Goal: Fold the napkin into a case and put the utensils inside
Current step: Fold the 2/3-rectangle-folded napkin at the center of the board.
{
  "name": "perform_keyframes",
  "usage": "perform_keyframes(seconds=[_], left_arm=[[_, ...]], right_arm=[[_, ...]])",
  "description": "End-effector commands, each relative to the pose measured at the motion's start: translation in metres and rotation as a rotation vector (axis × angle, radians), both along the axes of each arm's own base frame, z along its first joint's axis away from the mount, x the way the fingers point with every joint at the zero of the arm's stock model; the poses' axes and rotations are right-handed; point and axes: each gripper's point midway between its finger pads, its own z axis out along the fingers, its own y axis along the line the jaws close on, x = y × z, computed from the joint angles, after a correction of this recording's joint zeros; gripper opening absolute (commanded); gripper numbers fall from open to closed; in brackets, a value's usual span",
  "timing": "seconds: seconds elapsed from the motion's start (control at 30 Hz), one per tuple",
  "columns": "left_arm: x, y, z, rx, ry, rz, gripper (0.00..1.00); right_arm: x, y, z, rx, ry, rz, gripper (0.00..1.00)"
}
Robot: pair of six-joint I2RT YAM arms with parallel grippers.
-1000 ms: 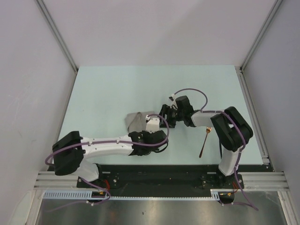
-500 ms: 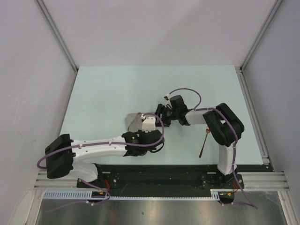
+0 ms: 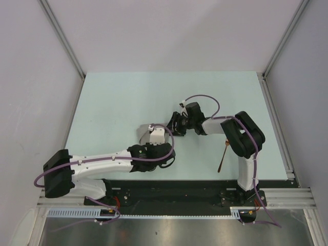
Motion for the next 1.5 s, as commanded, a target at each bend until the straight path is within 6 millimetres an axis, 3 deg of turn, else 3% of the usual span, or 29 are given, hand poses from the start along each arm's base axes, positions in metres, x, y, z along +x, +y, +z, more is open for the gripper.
perform_keyframes(seconds=[0.0,0.27,0.53,0.73,1.07,1.27,1.4,1.47], left_arm=[[0.003,0.012,0.005,-0.003,-0.022,0.053,0.0],[0.006,0.021,0.016,-0.016,-0.05,0.087,0.0],[0.005,0.023,0.018,-0.02,-0.054,0.089,0.0],[0.004,0.022,0.017,-0.031,-0.05,0.08,0.0],[0.0,0.01,0.008,-0.05,-0.029,0.019,0.0],[-0.004,-0.003,0.006,-0.104,-0.014,-0.056,0.15],[-0.002,-0.005,0.006,-0.109,-0.002,-0.071,0.2],[-0.002,-0.005,0.005,-0.113,0.001,-0.073,0.2]], right_arm=[[0.011,0.007,0.011,0.028,-0.046,0.011,0.54],[0.005,0.007,0.016,0.046,-0.063,0.026,0.62],[0.006,0.007,0.013,0.047,-0.053,0.026,0.58],[0.007,0.011,0.011,0.065,-0.045,0.036,0.52],[0.016,0.02,0.017,0.076,-0.06,0.064,0.29],[0.015,0.026,0.022,0.083,-0.061,0.084,0.27],[0.014,0.026,0.02,0.083,-0.056,0.084,0.28],[0.013,0.025,0.019,0.08,-0.057,0.085,0.32]])
